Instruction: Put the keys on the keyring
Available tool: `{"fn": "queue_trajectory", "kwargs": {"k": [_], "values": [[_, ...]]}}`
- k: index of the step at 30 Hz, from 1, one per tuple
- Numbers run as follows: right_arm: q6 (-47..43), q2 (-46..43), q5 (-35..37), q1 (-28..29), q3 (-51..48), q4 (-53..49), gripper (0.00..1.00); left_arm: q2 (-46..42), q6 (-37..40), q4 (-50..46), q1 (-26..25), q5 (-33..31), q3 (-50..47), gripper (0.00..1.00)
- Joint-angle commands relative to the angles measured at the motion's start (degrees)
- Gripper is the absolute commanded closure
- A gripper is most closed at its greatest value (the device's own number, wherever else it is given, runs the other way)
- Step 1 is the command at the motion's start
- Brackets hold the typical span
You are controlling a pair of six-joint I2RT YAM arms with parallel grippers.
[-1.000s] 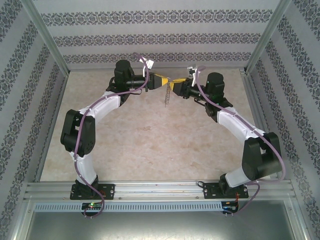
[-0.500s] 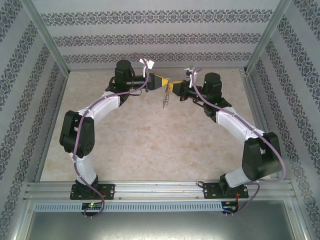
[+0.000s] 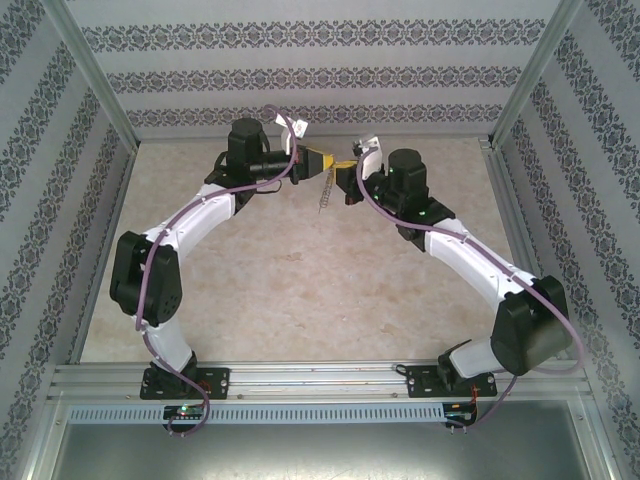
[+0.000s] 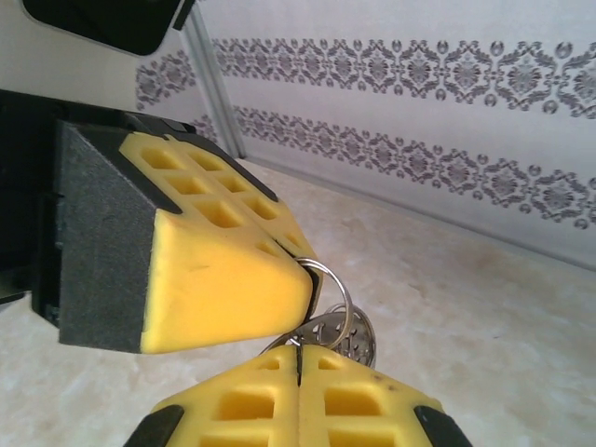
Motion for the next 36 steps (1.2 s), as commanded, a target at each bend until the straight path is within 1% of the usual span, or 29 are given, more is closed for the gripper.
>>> {"fn": "queue_trajectory", "kwargs": {"k": [1,3,5,6,8,10,12,16,21,22,23,24,26,27,30,36], "values": [[-2.62,-0.59,7.34,1.9,1.64,-3.97,1.0,-3.35,2.22,1.15,-1.19,-2.08,0.01,1.0],[-2.45,-0.2,8.43,2.32,2.38,-4.47,1.0,-3.37,2.28,1.12,-1.48,-2.05,0.07,1.0],[-1.93,0.18,7.91,2.46,3.15,-4.29,1.0,-3.35,2.25,1.07,-1.81,-2.26,0.12,1.0],[-1.76,0.4,6.33,2.54,3.4,-3.77,1.0,-3.3,2.39,1.11,-2.04,-2.34,0.11,1.0],[-2.65,0.62,0.87,3.17,3.94,-2.79,1.0,-3.13,2.46,1.05,-2.49,-2.49,0.31,1.0],[-4.59,0.33,-6.7,4.22,3.75,-1.63,1.0,-3.02,2.66,1.03,-2.76,-2.79,0.27,1.0],[-5.0,0.03,-9.98,4.37,3.69,-1.49,1.0,-2.9,2.59,1.11,-2.88,-3.0,0.1,1.0],[-4.78,-0.01,-9.46,2.74,3.27,-2.59,1.0,-2.81,2.47,1.47,-2.96,-3.31,-0.16,1.0],[-0.26,-1.76,-10.76,-0.85,0.21,0.77,1.0,-2.81,2.54,2.04,-3.01,-3.75,-0.45,1.0],[0.66,-2.28,-11.21,-1.78,-0.58,1.52,0.98,-2.81,2.59,2.17,-3.03,-3.94,-0.6,1.0],[1.79,-2.81,-11.72,-2.58,-1.28,2.22,0.86,-2.81,2.53,2.42,-2.96,-4.11,-0.71,1.0],[2.72,-3.38,-12.1,-3.31,-1.8,2.79,0.79,-2.78,2.57,2.67,-2.98,-4.2,-0.82,1.0],[4.74,-4.94,-13.02,-4.99,-3.33,4.29,0.64,-2.56,2.51,3.07,-2.96,-4.27,-0.88,1.0],[5.56,-5.68,-13.29,-5.64,-4.04,4.96,0.61,-2.47,2.54,3.2,-2.96,-4.27,-0.82,1.0],[7.22,-8.11,-14.1,-7.63,-5.85,6.07,0.57,-2.2,2.61,3.62,-2.99,-3.84,-0.83,1.0],[10.42,-11.29,-15.42,-11.25,-7.53,7.79,0.55,-2.46,3.86,4.6,-2.94,-1.99,-0.88,1.0]]}}
